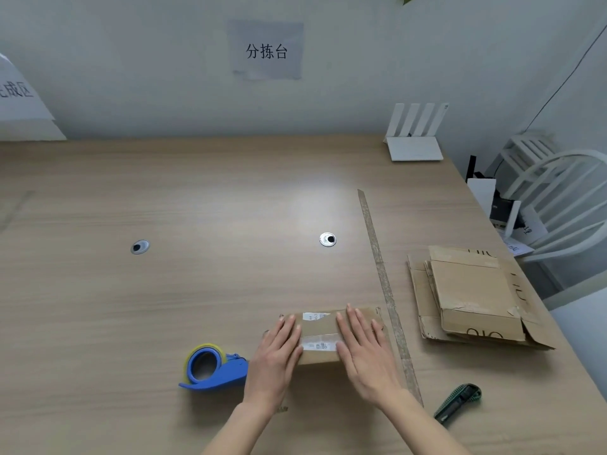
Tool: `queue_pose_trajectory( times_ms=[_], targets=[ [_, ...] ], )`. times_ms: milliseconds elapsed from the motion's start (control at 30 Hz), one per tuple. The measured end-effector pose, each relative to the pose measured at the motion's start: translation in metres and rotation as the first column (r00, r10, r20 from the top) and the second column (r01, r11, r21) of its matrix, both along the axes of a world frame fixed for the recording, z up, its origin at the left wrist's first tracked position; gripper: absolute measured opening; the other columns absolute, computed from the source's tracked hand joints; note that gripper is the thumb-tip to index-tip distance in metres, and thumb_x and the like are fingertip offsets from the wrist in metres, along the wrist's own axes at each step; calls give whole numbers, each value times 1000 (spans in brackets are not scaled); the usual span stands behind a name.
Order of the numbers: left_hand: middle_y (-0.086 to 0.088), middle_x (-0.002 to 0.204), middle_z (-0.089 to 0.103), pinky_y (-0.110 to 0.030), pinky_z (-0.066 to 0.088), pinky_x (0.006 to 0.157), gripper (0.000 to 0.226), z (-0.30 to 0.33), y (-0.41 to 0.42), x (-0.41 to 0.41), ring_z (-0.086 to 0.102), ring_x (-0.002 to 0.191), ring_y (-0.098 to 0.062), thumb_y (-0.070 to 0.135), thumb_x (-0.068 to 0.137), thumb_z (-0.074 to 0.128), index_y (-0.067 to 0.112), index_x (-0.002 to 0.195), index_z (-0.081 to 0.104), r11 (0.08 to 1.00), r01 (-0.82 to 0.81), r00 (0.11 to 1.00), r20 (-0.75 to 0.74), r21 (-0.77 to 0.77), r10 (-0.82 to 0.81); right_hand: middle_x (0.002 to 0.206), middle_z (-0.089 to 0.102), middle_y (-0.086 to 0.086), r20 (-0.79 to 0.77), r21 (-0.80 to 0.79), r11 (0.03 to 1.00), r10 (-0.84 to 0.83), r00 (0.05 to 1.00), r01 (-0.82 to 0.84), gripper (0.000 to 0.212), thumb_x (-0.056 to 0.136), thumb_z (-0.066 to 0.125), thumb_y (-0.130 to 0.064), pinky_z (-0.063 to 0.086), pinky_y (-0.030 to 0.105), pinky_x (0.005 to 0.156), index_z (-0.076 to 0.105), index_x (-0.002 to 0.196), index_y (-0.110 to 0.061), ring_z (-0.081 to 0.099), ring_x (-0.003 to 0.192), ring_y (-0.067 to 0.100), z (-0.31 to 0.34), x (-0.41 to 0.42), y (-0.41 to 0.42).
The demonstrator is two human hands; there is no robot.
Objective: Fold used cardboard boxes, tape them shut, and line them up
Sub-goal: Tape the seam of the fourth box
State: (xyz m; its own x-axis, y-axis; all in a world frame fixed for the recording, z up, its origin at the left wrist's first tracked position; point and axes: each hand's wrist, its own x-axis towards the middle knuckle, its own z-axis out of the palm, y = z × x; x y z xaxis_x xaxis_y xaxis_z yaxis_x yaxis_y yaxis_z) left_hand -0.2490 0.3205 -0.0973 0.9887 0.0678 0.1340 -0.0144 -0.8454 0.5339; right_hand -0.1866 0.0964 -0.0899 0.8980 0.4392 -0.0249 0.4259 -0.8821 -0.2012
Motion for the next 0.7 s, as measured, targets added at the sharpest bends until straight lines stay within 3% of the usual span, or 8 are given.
queue_pose_trajectory(
  times_ms=[167,233,300,367,467,533,600,700],
  targets=[
    [23,164,8,-28,11,123,56,6,24,-13,10,150,1,58,103,31,42,155,24,999,44,998,-44,25,-43,168,-13,-9,-20,-27,1000,-4,1000,4,58,108,10,-49,-11,34,122,-3,161,-31,-19,153,6,-1,1,-1],
    [19,163,17,-32,19,122,64,5,47,-27,18,148,-2,65,97,36,42,156,22,996,-82,995,-63,36,84,168,-13,-9,-44,-31,999,-15,999,14,58,107,10,-49,-9,34,122,-4,161,-32,-17,153,7,-2,1,-1],
    [10,154,36,-42,41,111,73,-2,70,-46,34,138,-13,69,90,51,36,153,34,973,-219,971,-80,74,224,168,-13,-9,-60,-32,999,-15,998,13,58,107,9,-50,-9,35,122,-4,161,-32,-17,153,7,0,-1,-1],
    [3,136,51,-45,55,93,82,-15,90,-64,45,122,-20,63,77,73,32,148,46,949,-270,950,-115,160,290,167,-19,-11,-84,-24,1000,-4,996,2,59,105,3,-52,-13,33,122,-8,160,-33,-23,151,5,5,-1,0],
    [3,95,63,-40,58,81,94,-31,111,-78,60,85,-22,53,61,90,32,143,49,936,-204,942,-202,287,267,162,-27,-14,-139,19,1000,20,990,-17,64,97,-5,-58,-15,30,122,-12,157,-36,-28,149,3,9,4,1],
    [7,77,61,-36,57,76,99,-39,120,-77,60,69,-19,47,56,94,31,142,47,931,-158,943,-229,329,241,164,-18,-14,-156,120,993,41,987,-22,66,97,3,-60,-9,28,124,-2,158,-34,-18,152,4,8,6,2],
    [11,69,55,-32,55,70,98,-42,126,-73,57,61,-15,47,63,89,35,146,38,936,-115,939,-272,331,212,167,3,-14,-141,289,957,77,987,-33,62,104,24,-53,0,26,126,19,159,-26,0,154,4,3,4,3],
    [13,87,62,-33,52,61,73,-24,129,-68,60,72,-17,55,83,65,45,148,33,972,-133,933,-308,193,189,162,29,-15,-95,472,882,55,994,-3,47,105,51,-23,12,26,125,45,151,-17,23,151,1,-7,0,9]
  ],
)
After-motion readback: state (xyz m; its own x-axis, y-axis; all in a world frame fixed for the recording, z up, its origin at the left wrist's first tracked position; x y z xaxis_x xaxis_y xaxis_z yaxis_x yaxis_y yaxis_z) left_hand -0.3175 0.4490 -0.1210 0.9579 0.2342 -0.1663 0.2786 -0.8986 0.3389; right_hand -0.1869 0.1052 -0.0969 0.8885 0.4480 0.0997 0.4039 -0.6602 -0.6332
